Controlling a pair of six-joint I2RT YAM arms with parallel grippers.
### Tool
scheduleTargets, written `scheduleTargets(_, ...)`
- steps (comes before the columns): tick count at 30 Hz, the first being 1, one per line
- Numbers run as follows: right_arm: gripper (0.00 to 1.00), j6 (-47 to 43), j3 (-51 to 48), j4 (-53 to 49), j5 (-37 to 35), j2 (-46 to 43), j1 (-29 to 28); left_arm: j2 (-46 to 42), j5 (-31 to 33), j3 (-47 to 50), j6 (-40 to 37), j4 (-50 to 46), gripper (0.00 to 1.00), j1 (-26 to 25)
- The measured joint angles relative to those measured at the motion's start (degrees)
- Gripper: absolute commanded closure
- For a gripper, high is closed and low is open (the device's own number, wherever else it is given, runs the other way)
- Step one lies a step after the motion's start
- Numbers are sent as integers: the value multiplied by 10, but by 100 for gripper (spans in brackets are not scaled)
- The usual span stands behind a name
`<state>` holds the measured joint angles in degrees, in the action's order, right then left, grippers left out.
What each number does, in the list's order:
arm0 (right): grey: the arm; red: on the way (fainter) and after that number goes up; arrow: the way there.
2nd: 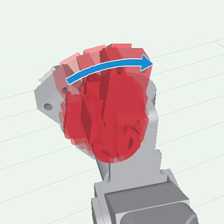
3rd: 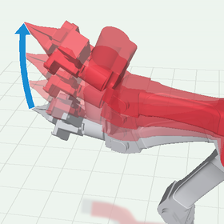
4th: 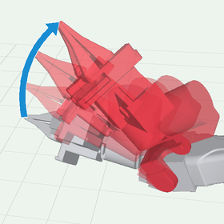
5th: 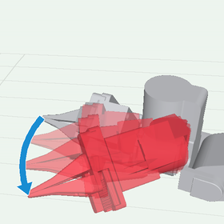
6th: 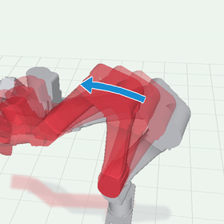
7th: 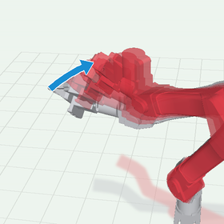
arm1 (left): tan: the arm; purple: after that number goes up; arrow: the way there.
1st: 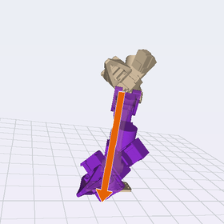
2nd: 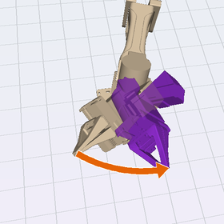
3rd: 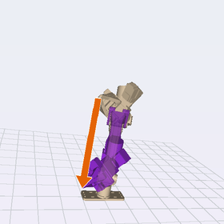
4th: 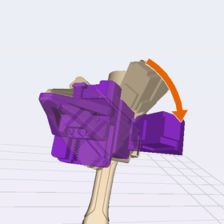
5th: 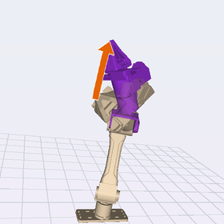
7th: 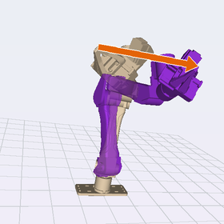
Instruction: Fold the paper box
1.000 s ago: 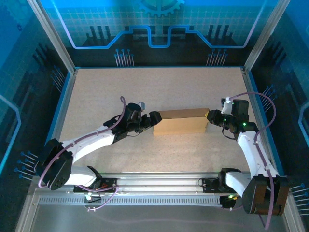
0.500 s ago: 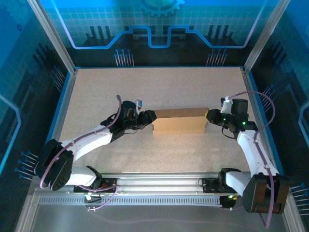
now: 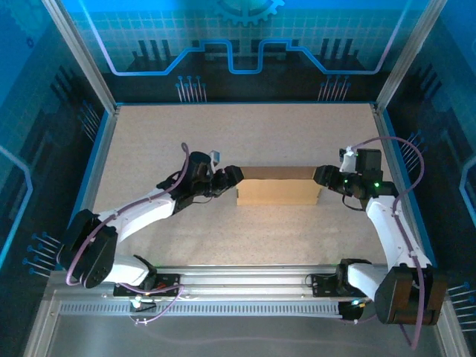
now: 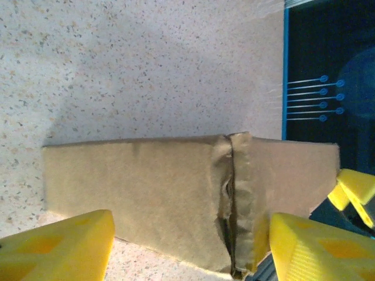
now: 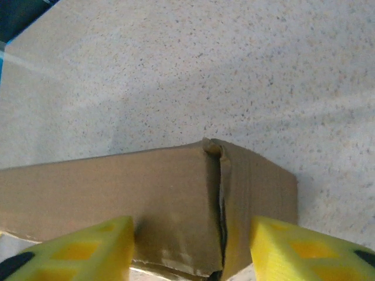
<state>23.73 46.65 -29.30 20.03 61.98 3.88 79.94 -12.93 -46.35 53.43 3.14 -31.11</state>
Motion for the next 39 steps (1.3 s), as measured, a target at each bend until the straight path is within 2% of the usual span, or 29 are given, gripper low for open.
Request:
scheduleTargets(4, 15, 3, 31, -27, -6, 0, -1, 4, 0, -36, -24, -42, 1, 3)
scheduleTargets(7, 7, -2, 56, -29, -9, -1, -1, 3, 2, -61, -42, -51, 1, 8)
scheduleTargets(10, 5, -18, 72, -33, -12, -2, -1, 0, 2, -75, -61, -50, 1, 20)
scheduleTargets(14, 0, -92, 91, -52, -10, -2, -11, -15, -1, -76, -96, -57, 1, 49)
scheduleTargets(16, 0, -147, 108, -68, -21, -1, -43, -26, -5, -75, -108, -66, 1, 70)
scheduleTargets(20, 0, -276, 148, -77, -61, 5, -148, -62, -9, -75, -121, -95, 1, 120)
scheduleTargets(26, 0, -498, 215, -98, -45, 75, -272, -116, -9, -57, -132, -146, 1, 178)
scheduleTargets(32, 2, -650, 368, -158, 6, 234, -336, -184, -9, 7, -130, -190, 1, 223)
scheduleTargets(39, 11, -734, 525, -244, 19, 406, -364, -291, -9, 76, -117, -229, 1, 295)
